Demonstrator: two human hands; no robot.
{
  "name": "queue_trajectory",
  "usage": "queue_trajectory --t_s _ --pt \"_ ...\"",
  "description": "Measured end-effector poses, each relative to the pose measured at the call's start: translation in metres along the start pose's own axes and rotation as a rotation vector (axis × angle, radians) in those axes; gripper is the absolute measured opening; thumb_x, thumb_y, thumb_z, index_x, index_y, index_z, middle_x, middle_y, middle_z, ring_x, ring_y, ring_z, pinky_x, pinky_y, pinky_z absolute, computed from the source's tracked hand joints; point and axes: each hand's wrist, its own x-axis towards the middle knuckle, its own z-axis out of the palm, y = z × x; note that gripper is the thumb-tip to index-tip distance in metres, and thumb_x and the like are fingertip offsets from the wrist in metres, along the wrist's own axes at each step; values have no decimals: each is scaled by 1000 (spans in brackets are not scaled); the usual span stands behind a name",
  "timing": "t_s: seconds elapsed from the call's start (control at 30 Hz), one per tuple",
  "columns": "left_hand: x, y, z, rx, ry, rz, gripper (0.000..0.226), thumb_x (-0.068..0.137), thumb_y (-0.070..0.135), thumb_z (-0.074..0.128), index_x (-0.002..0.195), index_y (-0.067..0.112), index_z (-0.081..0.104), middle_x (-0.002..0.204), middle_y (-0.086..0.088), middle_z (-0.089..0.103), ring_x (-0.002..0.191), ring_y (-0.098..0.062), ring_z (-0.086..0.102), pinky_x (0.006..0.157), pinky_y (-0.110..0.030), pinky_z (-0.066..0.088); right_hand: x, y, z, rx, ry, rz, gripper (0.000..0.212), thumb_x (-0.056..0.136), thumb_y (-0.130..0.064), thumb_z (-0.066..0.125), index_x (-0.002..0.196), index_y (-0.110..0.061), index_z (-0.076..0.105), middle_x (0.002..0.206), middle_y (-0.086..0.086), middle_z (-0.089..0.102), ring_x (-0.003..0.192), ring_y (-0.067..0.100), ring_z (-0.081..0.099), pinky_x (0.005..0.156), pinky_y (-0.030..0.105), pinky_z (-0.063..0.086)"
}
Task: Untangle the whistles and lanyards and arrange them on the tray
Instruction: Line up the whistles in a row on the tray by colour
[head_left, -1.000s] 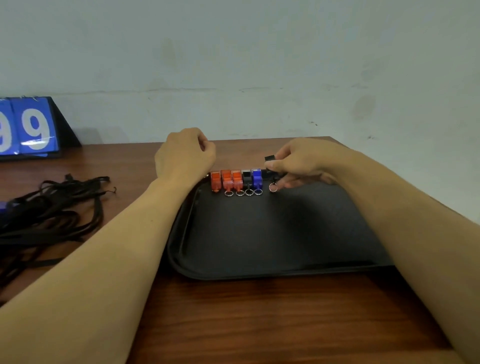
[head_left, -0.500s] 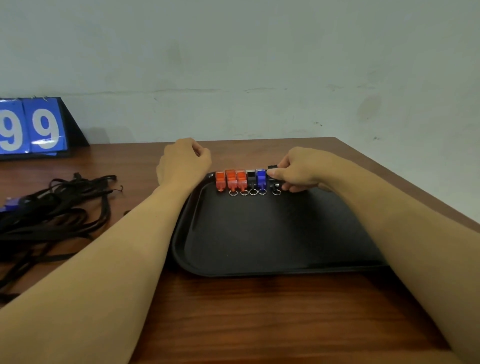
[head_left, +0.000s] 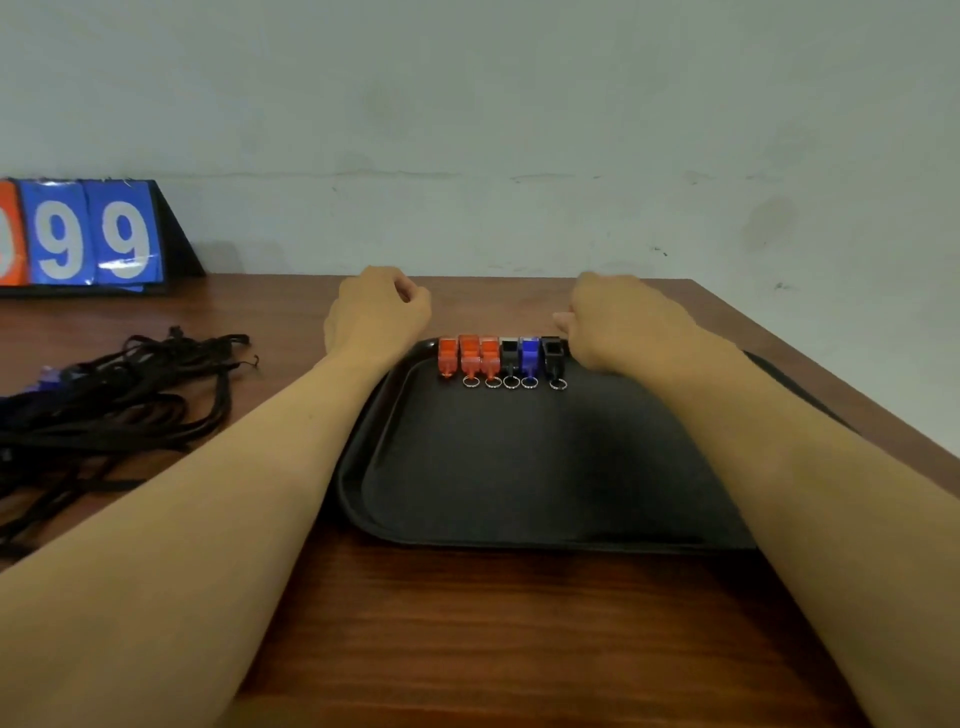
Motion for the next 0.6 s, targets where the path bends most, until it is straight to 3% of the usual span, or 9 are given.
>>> queue_trajectory --t_s 0.1,0.17,0.3,0.43,0.6 --pt "3 -1 3 -1 3 -3 17 90 29 51 87 24 68 89 2 69 83 -19 63 75 -33 50 -11 -5 -12 -91 82 -100 30 105 -35 46 116 -10 58 113 15 61 103 38 60 78 39 43" --pt "1 -3 6 7 -12 31 17 91 27 53 88 23 69 87 2 70 83 -18 65 76 -32 51 -14 -13 -10 -111 68 -219 32 105 -36 45 120 -11 57 118 16 61 105 38 61 83 41 50" --pt "-1 1 -4 -33 -27 52 21 90 28 54 95 22 73 89 5 72 85 -15 68 78 -31 54 -26 -29 -4 95 -25 -449 30 104 -39 45 119 -13 50 103 9 64 95 29 61 85 46 52" --pt "-8 15 -36 -116 -10 61 21 91 25 54 97 25 75 92 7 73 89 -10 67 85 -32 57 -34 -26 -9 209 -40 -481 24 103 -42 45 110 -19 45 90 1 62 86 25 61 81 47 52" --pt "-8 -8 -115 88 -78 113 18 96 27 57 108 24 70 99 8 67 83 1 58 68 -15 44 -44 -40 -11 148 21 -643 23 104 -47 40 107 -25 45 90 -6 62 80 16 59 77 43 54"
